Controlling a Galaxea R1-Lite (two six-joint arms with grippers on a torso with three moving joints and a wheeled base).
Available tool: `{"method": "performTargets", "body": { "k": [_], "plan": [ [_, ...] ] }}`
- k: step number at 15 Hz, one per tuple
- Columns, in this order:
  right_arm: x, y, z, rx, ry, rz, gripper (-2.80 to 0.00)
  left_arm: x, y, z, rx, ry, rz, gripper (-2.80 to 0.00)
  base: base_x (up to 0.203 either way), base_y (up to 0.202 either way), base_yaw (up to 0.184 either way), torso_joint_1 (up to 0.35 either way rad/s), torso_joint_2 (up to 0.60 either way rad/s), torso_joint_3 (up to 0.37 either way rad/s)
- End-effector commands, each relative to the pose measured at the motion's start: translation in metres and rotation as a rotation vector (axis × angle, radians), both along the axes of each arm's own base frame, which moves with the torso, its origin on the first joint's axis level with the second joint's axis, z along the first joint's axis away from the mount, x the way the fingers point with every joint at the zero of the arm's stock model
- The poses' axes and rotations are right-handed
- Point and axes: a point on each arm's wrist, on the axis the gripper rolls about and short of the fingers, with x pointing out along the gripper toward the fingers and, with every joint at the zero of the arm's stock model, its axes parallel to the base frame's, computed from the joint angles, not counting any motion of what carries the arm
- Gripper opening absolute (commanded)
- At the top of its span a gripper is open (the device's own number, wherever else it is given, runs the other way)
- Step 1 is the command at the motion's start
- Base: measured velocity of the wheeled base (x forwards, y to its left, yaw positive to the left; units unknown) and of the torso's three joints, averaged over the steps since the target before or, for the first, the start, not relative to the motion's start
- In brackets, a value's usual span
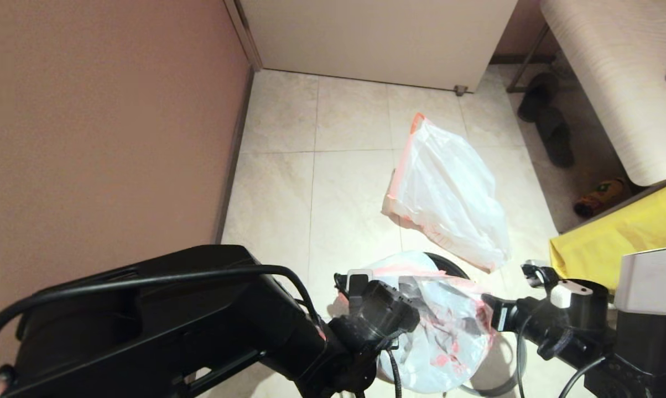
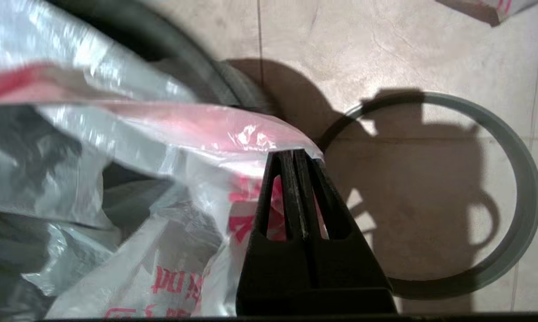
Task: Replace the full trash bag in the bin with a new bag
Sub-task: Put the new garbage bag on the trash can
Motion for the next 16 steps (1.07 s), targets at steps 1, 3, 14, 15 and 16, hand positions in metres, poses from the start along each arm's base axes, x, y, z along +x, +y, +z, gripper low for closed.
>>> {"method": "performTargets", "body": {
  "k": [1, 3, 14, 15, 16],
  "plan": [
    [0.001, 0.000, 0.014, 0.019, -0.078, -0.011, -2.80, 0.000, 0.000, -0.009, 0.011, 0.011, 0.003, -2.80, 0.000, 0.000, 0.000, 0.000, 0.00, 0.000],
    [0.003, -0.001, 0.013, 0.017, -0.078, -0.026, -2.80, -0.001, 0.000, -0.006, 0.009, 0.007, 0.000, -2.80, 0.000, 0.000, 0.000, 0.000, 0.00, 0.000],
    [0.000, 0.011, -0.016, -0.009, 0.015, 0.028, -2.80, 0.000, 0.001, -0.004, 0.006, 0.003, 0.002, -2.80, 0.000, 0.000, 0.000, 0.000, 0.00, 0.000],
    [-0.001, 0.015, -0.019, -0.017, 0.023, 0.045, -2.80, 0.000, 0.001, 0.001, -0.004, -0.004, 0.002, -2.80, 0.000, 0.000, 0.000, 0.000, 0.00, 0.000],
    [-0.003, 0.019, -0.022, -0.022, 0.035, 0.062, -2.80, 0.000, 0.000, 0.005, -0.013, -0.011, 0.000, -2.80, 0.000, 0.000, 0.000, 0.000, 0.00, 0.000]
  ]
}}
